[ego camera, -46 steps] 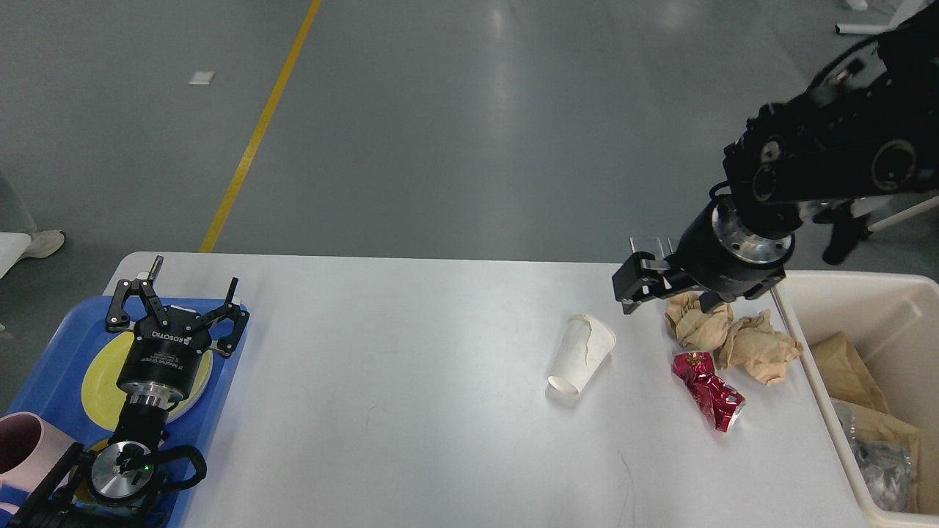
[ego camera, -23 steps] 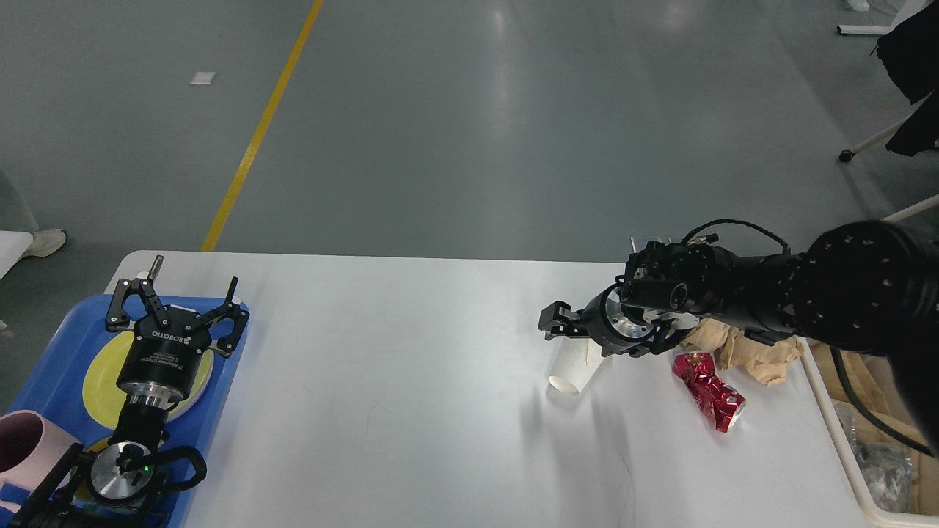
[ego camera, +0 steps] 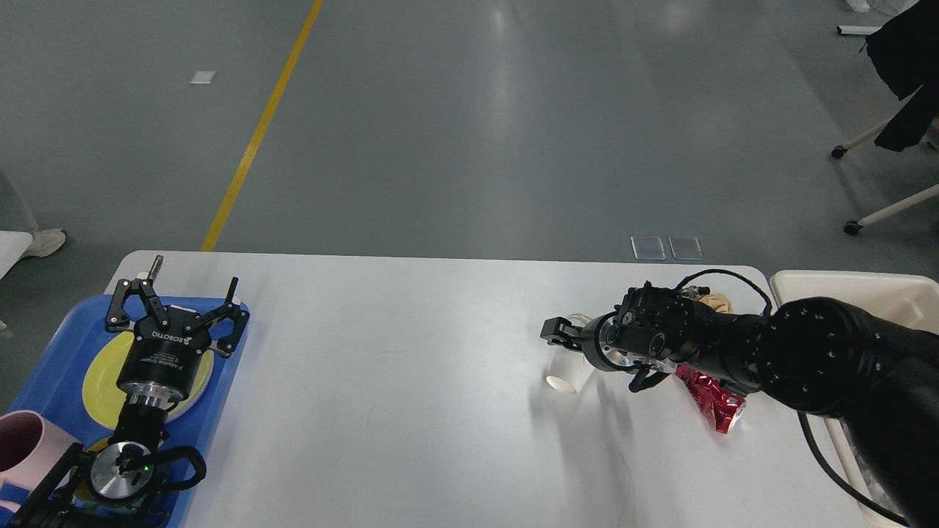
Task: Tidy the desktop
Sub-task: 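Grasp the white paper cup with the right gripper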
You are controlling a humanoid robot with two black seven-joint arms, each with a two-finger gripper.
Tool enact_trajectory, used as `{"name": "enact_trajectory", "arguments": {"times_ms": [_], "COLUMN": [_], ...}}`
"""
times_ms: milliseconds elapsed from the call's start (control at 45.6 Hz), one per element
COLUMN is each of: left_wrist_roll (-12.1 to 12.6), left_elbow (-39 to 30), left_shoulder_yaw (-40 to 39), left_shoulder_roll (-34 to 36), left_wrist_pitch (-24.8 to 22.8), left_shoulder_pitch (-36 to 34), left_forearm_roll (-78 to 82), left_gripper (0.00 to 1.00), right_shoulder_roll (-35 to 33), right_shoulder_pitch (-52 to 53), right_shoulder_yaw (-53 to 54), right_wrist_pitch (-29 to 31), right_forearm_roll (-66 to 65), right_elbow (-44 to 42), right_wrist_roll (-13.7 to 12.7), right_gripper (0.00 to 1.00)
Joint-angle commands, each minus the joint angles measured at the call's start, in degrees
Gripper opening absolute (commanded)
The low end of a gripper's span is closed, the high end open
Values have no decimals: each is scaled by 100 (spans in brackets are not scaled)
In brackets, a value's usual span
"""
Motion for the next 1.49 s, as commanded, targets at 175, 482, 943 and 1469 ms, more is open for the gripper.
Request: {"name": "enact_trajectory", "arguments": {"times_ms": [175, 482, 943, 1469], "left_wrist_roll": [0, 0, 0, 0], "left_elbow": [5, -3, 5, 5], "left_shoulder_yaw": [0, 0, 0, 0], "left_shoulder_roll": [0, 0, 0, 0], "left_wrist_pitch": [9, 9, 9, 1], "left_shoulder_pitch": [0, 0, -9, 0], "left_forearm_roll": [1, 1, 1, 1], "left_gripper": [97, 97, 97, 97], "right_shoulder_roll": [213, 213, 134, -982], "right_shoulder_pitch": [-402, -508, -455, 1397], "right_shoulder_yaw": [146, 154, 198, 49], "right_wrist_pitch": [-12, -100, -117, -100], "right_forearm_roll": [-90, -90, -82, -46], "right_elbow": [-466, -563, -317, 2256], "right_wrist_roll": [2, 11, 11, 2], "right_gripper": [96, 77, 37, 0]}}
